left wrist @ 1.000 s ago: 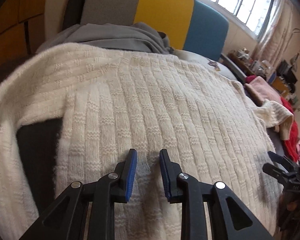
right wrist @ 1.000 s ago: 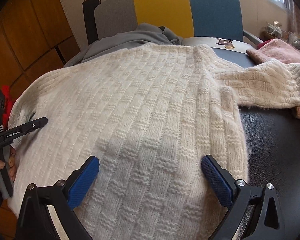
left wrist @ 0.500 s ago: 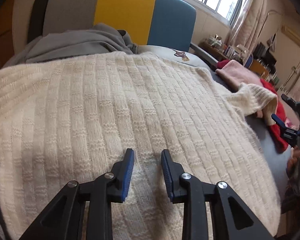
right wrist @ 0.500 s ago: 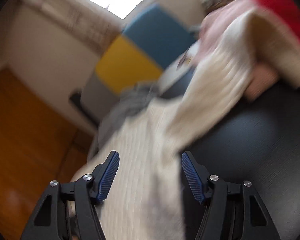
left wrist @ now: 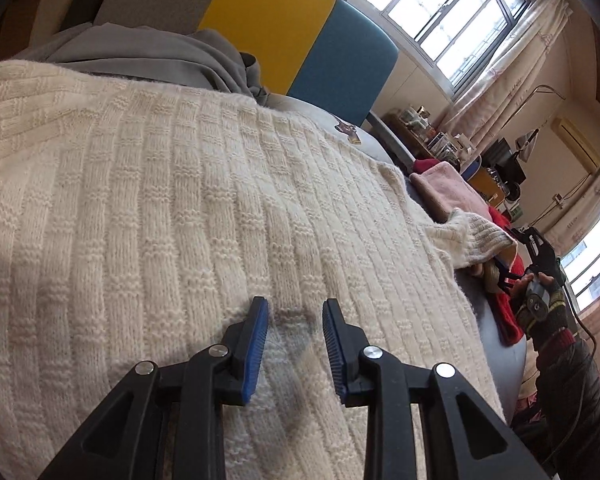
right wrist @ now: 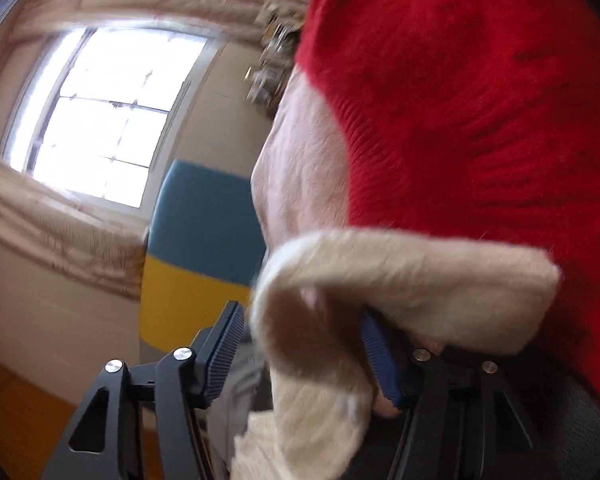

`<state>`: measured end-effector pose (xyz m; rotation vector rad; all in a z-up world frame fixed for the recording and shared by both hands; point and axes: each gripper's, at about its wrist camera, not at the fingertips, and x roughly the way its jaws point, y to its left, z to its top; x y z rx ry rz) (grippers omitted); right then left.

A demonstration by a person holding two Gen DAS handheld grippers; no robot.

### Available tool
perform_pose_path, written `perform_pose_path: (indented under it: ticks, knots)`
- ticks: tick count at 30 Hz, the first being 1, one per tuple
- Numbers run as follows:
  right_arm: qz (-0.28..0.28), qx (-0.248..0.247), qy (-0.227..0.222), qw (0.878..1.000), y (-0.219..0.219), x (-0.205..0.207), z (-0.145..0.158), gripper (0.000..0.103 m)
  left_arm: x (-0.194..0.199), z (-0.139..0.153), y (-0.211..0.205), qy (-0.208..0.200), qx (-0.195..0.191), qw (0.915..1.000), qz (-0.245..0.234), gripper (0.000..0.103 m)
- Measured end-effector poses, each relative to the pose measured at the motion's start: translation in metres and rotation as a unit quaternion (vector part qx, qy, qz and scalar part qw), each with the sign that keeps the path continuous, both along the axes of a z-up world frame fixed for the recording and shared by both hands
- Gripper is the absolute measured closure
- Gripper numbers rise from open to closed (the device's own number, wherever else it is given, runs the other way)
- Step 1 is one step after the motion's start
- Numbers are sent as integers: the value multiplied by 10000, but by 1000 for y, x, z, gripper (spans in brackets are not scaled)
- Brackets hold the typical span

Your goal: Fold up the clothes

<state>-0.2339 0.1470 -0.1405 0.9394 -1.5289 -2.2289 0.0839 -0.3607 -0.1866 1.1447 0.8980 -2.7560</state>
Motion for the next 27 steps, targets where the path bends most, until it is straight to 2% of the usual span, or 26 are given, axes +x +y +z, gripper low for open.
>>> perform_pose_path:
  ticks: [1, 3, 4, 5, 8, 11, 14, 17, 20, 22, 24, 25, 26, 27]
  knots:
    - [-17, -25, 11, 10000, 0, -3, -1, 47, 0, 0, 0, 1, 1, 10000, 2, 75]
    - [-51, -75, 32, 10000, 0, -9, -2, 63, 1, 0, 0, 4, 4, 10000, 6, 75]
    - [10, -55, 90, 9999, -2, -11, 0, 81, 2, 0, 1, 6, 5, 10000, 8, 75]
    - [153, 10, 198, 9997, -6, -14, 5, 91, 2, 0, 1, 7, 6, 10000, 10, 75]
    - [707, 619, 678, 9933, -34, -17, 35, 94, 3, -1, 1, 12, 10, 10000, 16, 75]
    - [1762, 1214, 1029, 9714, -93, -18, 59, 94, 4, -1, 2, 16, 14, 10000, 21, 75]
    - [2714, 1772, 1244, 9378, -167, -6, 67, 94, 5, -1, 2, 21, 21, 10000, 27, 75]
    - [3459, 2291, 1404, 8990, -239, 19, 64, 94, 6, -2, 1, 39, 73, 10000, 29, 75]
    - [4090, 2971, 1615, 8476, -296, 56, 55, 88, 6, -2, 0, 60, 134, 9999, 30, 75]
    - [4436, 3503, 1910, 8025, -314, 92, 49, 64, 7, -2, -2, 80, 194, 9998, 29, 75]
    - [4753, 3802, 2164, 7633, -320, 128, 40, 57, 7, -3, -4, 111, 277, 9995, 30, 75]
    - [4820, 3858, 2227, 7545, -319, 140, 38, 55, 8, -3, -4, 122, 308, 9994, 34, 75]
    - [4832, 3883, 2277, 7509, -315, 150, 37, 53, 8, -3, -4, 127, 327, 9994, 36, 75]
    - [4809, 3955, 2375, 7456, -312, 159, 36, 44, 8, -3, -4, 130, 339, 9993, 39, 75]
